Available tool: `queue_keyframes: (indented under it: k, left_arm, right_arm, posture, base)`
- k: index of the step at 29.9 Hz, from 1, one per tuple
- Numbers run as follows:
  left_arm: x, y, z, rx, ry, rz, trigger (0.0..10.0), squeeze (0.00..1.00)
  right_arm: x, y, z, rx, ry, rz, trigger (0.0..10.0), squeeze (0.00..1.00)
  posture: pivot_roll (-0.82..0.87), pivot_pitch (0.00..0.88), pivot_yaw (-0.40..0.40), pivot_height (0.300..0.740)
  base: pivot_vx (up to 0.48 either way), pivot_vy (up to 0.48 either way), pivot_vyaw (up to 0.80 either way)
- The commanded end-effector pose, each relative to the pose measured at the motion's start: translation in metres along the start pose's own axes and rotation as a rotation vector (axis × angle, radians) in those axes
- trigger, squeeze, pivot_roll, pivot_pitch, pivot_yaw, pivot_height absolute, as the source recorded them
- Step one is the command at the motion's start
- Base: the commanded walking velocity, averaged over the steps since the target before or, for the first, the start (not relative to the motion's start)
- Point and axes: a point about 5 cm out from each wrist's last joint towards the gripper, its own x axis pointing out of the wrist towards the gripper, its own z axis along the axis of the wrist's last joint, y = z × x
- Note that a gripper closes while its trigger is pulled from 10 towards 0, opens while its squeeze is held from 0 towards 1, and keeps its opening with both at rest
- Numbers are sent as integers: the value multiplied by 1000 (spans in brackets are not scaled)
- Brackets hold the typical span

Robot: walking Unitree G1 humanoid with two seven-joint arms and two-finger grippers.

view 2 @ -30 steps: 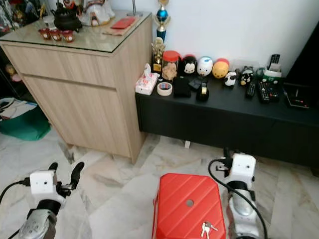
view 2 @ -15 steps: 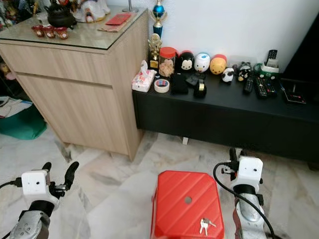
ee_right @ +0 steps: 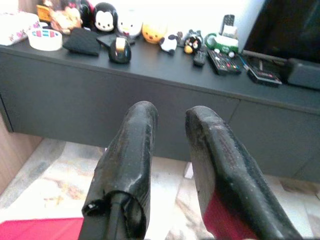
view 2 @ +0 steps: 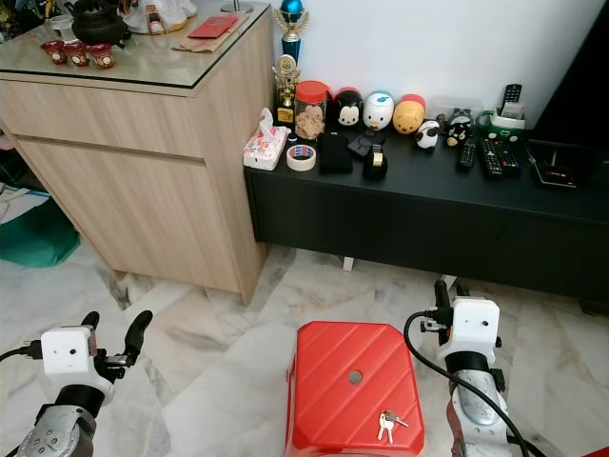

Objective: Hang keys on a hook

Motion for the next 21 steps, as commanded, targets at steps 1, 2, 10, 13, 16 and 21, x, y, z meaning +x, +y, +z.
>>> queue_keyframes:
  k: [1,2,10,13,16,21]
  left_arm:
    - [1,-3,0,-11,4,-6,10000,0]
    - [1,-3,0,-13,4,-5,10000,0]
    - [0,-2,0,-11,1,3,10000,0]
    - [1,-4,1,-14,-5,1,10000,0]
    - [2,-4,2,-15,-5,0,10000,0]
    - [0,-5,1,-17,-1,0,10000,0]
  right_arm:
    - [0,-4,4,-6,-10,-7,10000,0]
    - [-1,-5,4,-3,-8,-13,10000,0]
    - [-4,-1,4,-16,9,27,10000,0]
    - [-3,-1,6,-10,12,31,10000,0]
    - [-3,0,7,-11,10,37,10000,0]
    - [-4,9,6,-8,20,66,10000,0]
  posture:
    - [8,50,-23,740]
    - [8,41,-26,740]
    - [15,25,-35,731]
    - [12,33,-35,706]
    - [10,38,-35,696]
    - [18,60,-35,666]
  base:
    - [0,0,0]
    - [0,0,0]
    - [0,0,0]
    - [0,0,0]
    - [0,0,0]
    - [0,0,0]
